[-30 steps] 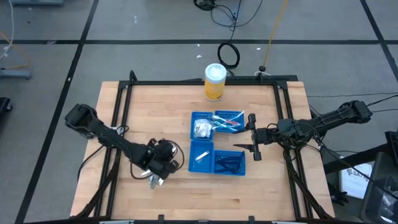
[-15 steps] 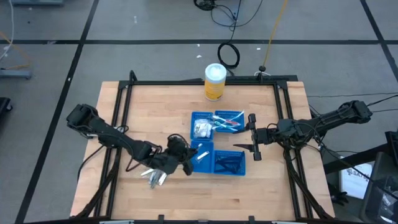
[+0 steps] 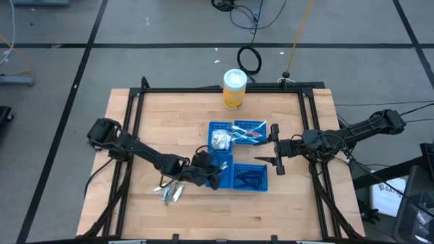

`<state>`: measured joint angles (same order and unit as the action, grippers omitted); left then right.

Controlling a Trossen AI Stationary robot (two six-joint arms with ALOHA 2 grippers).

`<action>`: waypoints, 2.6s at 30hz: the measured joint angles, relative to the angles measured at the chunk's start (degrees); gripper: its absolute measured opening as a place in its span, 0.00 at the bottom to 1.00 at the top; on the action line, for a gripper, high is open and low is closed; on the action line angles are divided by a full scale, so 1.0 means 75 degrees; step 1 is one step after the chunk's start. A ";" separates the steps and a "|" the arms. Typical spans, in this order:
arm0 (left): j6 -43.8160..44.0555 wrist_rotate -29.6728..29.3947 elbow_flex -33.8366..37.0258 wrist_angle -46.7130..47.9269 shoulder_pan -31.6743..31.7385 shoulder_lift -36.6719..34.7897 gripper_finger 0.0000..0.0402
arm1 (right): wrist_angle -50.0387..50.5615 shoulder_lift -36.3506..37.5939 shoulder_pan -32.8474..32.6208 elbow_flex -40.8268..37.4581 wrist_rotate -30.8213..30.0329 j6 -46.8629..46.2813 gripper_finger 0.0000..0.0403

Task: Pick & Place Travel size toiletries
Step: Put the silver nail cutter into the bottom left blue bin

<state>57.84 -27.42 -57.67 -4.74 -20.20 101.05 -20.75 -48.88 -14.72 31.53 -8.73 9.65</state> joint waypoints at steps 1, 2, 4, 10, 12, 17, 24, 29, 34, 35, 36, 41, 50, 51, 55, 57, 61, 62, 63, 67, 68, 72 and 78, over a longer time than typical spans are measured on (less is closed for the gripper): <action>0.0062 0.0072 0.0006 0.0159 0.0000 0.0007 0.06 | 0.0000 0.0000 0.0000 0.0000 -0.0002 0.0000 0.52; 0.0115 0.0145 0.0017 0.0217 0.0000 0.0017 0.07 | -0.0023 0.0000 0.0000 0.0000 -0.0002 0.0000 0.52; 0.0174 0.0256 0.0000 0.0162 0.0000 0.0075 0.09 | -0.0009 0.0000 0.0000 0.0000 -0.0001 0.0000 0.52; 0.0068 0.0463 0.0006 0.0213 0.0014 0.0082 0.12 | -0.0035 0.0000 0.0000 0.0000 0.0000 0.0000 0.52; 0.0066 0.0463 0.0006 0.0211 0.0014 0.0083 0.14 | -0.0041 0.0000 0.0000 0.0000 0.0000 0.0000 0.52; -0.0118 0.0460 0.0006 0.0271 0.0014 0.0083 0.24 | -0.0039 0.0000 0.0000 0.0000 0.0000 0.0000 0.52; -0.0415 0.0653 0.0006 0.0438 0.0128 0.0080 0.46 | -0.0023 0.0000 0.0000 0.0000 0.0000 0.0000 0.52; -0.0367 0.2327 0.0004 0.1557 0.0399 -0.0470 0.54 | 0.0016 0.0000 0.0000 0.0000 0.0000 0.0000 0.52; 0.0346 0.2437 0.0006 0.3284 0.0168 -0.1242 0.54 | 0.0010 0.0000 0.0000 0.0000 0.0000 0.0000 0.52; 0.0448 0.2257 0.0006 0.3524 0.0071 -0.1429 0.54 | 0.0012 0.0000 0.0000 0.0000 0.0000 0.0000 0.52; 0.0561 0.2052 0.0006 0.3688 -0.0032 -0.1596 0.54 | 0.0011 0.0000 0.0000 0.0000 0.0000 0.0000 0.52; 0.1265 0.1779 0.0003 0.4451 -0.0801 -0.2112 0.51 | 0.0012 0.0000 0.0000 0.0000 0.0000 0.0000 0.52; 0.2661 0.2284 0.0014 0.6116 -0.2671 -0.1844 0.46 | 0.0009 0.0000 0.0000 -0.0001 0.0000 -0.0058 0.52; 0.2908 0.2164 0.0014 0.6306 -0.2832 -0.1857 0.45 | 0.0009 0.0000 0.0000 -0.0003 0.0000 -0.0058 0.52; 0.3828 0.1691 0.0006 0.6859 -0.3277 -0.1867 0.43 | -0.0037 0.0000 0.0000 -0.0003 0.0000 -0.0058 0.52; 0.4142 0.1451 0.0006 0.7130 -0.3442 -0.1870 0.41 | -0.0052 0.0000 0.0000 -0.0003 0.0000 -0.0062 0.52; 0.4590 0.1244 0.0113 0.7394 -0.3691 -0.1872 0.37 | -0.0050 0.0000 0.0000 -0.0003 0.0000 -0.0075 0.52; 0.4665 0.1250 0.0202 0.7372 -0.3724 -0.1873 0.37 | -0.0050 0.0000 0.0000 -0.0003 0.0000 -0.0076 0.52; 0.4781 0.1256 0.0307 0.7343 -0.3743 -0.1873 0.36 | -0.0047 0.0000 0.0000 -0.0003 0.0002 -0.0076 0.52; 0.5220 0.1531 0.0802 0.7186 -0.3780 -0.1870 0.34 | -0.0017 0.0000 0.0000 -0.0003 0.0001 -0.0074 0.52; 0.5325 0.1720 0.0924 0.7161 -0.3781 -0.1870 0.34 | -0.0008 0.0000 0.0000 -0.0003 0.0000 -0.0076 0.52; 0.5453 0.2091 0.1394 0.6784 -0.3783 -0.1870 0.34 | -0.0011 0.0000 0.0000 -0.0006 0.0003 -0.0073 0.52; 0.5154 0.1929 0.2049 0.5800 -0.3783 -0.1879 0.34 | -0.0021 0.0000 0.0000 -0.0006 0.0003 -0.0070 0.52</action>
<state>96.49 -12.95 -42.30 38.77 -48.58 86.96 -20.91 -48.88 -14.72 31.48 -8.71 9.13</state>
